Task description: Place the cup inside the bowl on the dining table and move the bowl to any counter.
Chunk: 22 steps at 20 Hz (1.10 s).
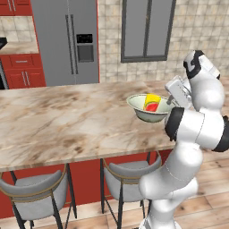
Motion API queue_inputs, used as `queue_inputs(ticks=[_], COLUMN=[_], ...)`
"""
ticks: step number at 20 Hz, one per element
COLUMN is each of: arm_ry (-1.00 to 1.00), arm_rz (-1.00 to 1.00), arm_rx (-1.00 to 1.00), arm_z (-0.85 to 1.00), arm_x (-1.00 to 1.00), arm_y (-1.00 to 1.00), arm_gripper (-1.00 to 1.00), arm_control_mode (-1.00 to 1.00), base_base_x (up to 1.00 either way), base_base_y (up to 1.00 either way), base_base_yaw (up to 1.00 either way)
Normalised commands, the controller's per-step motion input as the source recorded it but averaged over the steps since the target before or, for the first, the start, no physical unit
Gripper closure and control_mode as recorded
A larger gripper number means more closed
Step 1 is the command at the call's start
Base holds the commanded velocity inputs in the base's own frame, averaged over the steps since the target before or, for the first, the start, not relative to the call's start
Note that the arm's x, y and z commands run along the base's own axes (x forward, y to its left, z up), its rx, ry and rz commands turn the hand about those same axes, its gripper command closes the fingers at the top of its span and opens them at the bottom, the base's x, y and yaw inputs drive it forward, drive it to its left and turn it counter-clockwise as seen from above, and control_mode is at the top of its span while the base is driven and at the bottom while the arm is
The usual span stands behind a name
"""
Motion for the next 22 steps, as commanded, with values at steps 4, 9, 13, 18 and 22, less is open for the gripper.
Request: queue_inputs(ticks=[4, 9, 13, 18, 22], arm_ry=[-0.02, 0.0, 0.0, 0.0, 0.0], arm_rz=[0.02, 0.0, 0.0, 0.0, 0.0], arm_rx=[0.0, 0.0, 0.0, 0.0, 0.0], arm_z=[0.05, 0.0, 0.0, 0.0, 0.0], arm_x=[-0.18, 0.0, 0.0, 0.0, 0.0], arm_y=[0.01, 0.0, 0.0, 0.0, 0.0], arm_gripper=[1.0, 1.0, 1.0, 1.0, 1.0], arm_control_mode=[-1.0, -1.0, -1.0, -1.0, 1.0], base_base_x=[0.0, 0.0, 0.0, 0.0, 0.0], base_base_y=[0.0, 0.0, 0.0, 0.0, 0.0], base_base_yaw=[0.0, 0.0, 0.0, 0.0, 0.0])
